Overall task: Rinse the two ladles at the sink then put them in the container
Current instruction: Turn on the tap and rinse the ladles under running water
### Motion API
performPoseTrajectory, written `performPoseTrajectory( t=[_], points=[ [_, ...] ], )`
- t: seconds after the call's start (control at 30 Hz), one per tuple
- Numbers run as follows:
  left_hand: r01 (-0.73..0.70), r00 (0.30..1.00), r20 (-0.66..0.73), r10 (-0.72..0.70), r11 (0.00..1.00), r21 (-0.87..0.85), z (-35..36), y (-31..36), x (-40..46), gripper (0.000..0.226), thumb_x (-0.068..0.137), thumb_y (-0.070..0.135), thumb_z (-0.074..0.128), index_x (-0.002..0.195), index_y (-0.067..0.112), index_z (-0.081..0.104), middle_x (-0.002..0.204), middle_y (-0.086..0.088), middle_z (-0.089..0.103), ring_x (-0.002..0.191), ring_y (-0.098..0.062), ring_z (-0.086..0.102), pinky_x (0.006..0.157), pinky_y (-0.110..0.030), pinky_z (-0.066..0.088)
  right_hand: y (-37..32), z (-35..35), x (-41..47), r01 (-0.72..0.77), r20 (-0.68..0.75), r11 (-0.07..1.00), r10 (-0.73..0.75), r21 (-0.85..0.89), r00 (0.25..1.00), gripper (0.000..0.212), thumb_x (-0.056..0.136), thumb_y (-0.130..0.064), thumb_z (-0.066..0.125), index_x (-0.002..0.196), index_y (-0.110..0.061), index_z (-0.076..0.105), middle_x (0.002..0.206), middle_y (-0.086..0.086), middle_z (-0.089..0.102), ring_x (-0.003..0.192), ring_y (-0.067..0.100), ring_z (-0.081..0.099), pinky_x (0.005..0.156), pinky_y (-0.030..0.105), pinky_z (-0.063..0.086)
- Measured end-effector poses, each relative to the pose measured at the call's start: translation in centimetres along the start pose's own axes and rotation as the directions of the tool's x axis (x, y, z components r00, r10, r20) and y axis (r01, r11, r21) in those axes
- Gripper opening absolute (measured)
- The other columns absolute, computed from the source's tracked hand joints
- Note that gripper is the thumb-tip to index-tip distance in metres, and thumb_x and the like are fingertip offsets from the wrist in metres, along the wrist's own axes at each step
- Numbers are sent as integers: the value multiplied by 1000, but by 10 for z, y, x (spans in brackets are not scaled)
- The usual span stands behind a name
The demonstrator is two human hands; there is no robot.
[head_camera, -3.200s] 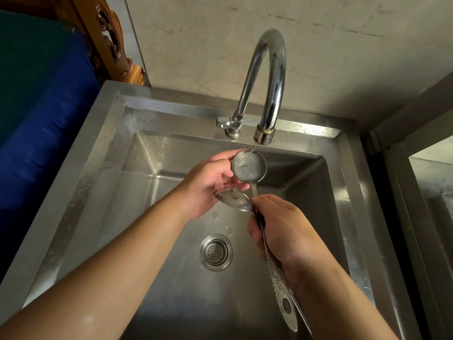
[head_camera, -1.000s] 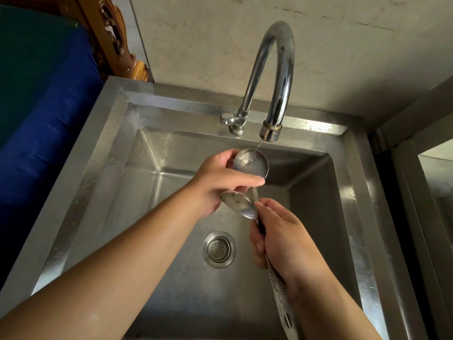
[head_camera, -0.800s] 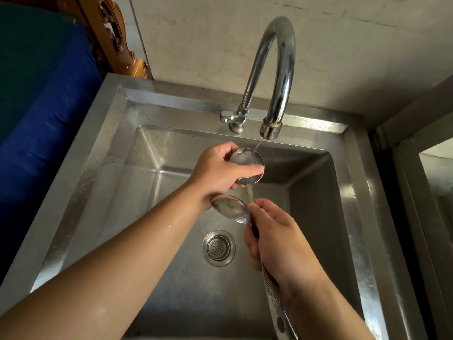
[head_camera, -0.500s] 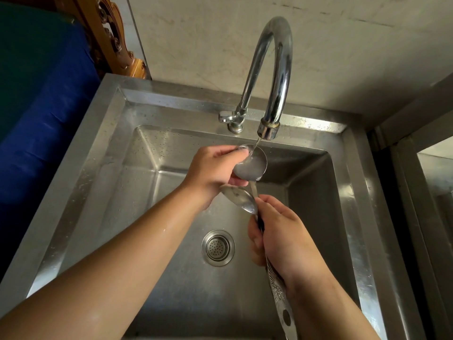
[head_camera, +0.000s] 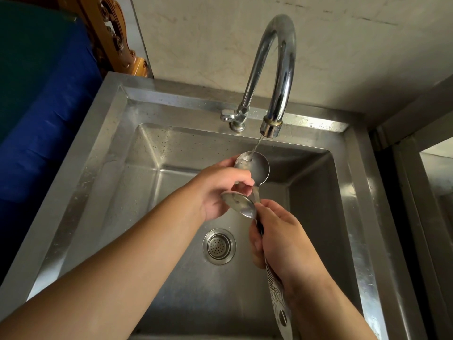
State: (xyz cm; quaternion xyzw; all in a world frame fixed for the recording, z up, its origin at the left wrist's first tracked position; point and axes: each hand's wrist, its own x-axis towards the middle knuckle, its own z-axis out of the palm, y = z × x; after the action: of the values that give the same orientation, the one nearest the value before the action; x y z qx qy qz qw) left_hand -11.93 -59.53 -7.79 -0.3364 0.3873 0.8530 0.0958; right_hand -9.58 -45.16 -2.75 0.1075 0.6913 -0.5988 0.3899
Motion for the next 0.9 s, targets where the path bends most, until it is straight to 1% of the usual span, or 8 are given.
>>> performPoseTrajectory(
  t=[0.13,0.2,0.3,0.43,0.57,0.7,0.8,0.9],
  points=[
    [-14,999,-38,17,996,88,0,1,2,31,79,-15,69,93,12,65,57,-6,68,49,-15,57,43,-20,47,1,2,-2,4,6,1000,-4,4,1000,25,100,-14,43,94,9,50,52,5,35,35,8,28,34,18,23],
    [-45,995,-77,57,987,151,0,3,1,38,71,-9,80,101,12,67,66,-6,71,50,-14,61,42,-20,46,2,1,-3,6,16,1000,-6,-20,1000,24,99,-15,42,90,6,49,49,4,36,35,9,27,35,18,22],
    [-127,975,-147,166,961,244,3,6,2,28,67,6,88,87,18,73,68,0,73,51,-10,65,42,-18,45,2,2,-3,11,19,1000,-11,-25,1000,24,99,-16,43,90,4,51,47,4,37,34,9,27,35,18,22],
    [-204,939,-225,260,948,246,4,10,3,14,71,18,88,78,13,77,66,-1,74,52,-14,66,46,-20,50,0,0,-2,-11,42,1000,10,24,999,27,101,-18,40,96,5,55,44,4,38,32,11,26,35,19,23],
    [-254,949,-142,280,951,179,2,9,0,11,86,4,71,78,10,76,60,0,71,51,-14,65,47,-20,51,-4,-2,1,0,51,998,-3,68,999,28,100,-13,37,101,8,55,42,4,38,31,13,27,35,18,24],
    [-181,970,183,162,979,93,-6,8,-8,30,87,-16,51,101,5,66,64,-1,67,55,-11,64,53,-19,51,-5,-4,2,2,45,995,-7,98,999,27,98,-12,38,103,10,54,41,3,37,31,13,28,34,18,24],
    [-111,984,149,99,991,74,-9,8,-7,45,83,-22,53,119,4,61,70,-7,66,54,-16,64,51,-21,51,-1,-2,1,-4,37,997,1,82,999,28,100,-14,37,98,9,53,41,3,37,31,13,27,34,18,23],
    [-64,996,70,58,994,87,-2,5,-4,50,74,-22,70,110,11,63,66,-5,71,51,-14,63,46,-20,50,2,2,-2,-16,40,996,13,83,999,26,100,-15,38,89,-4,58,42,4,36,32,12,25,35,18,22]
  ],
)
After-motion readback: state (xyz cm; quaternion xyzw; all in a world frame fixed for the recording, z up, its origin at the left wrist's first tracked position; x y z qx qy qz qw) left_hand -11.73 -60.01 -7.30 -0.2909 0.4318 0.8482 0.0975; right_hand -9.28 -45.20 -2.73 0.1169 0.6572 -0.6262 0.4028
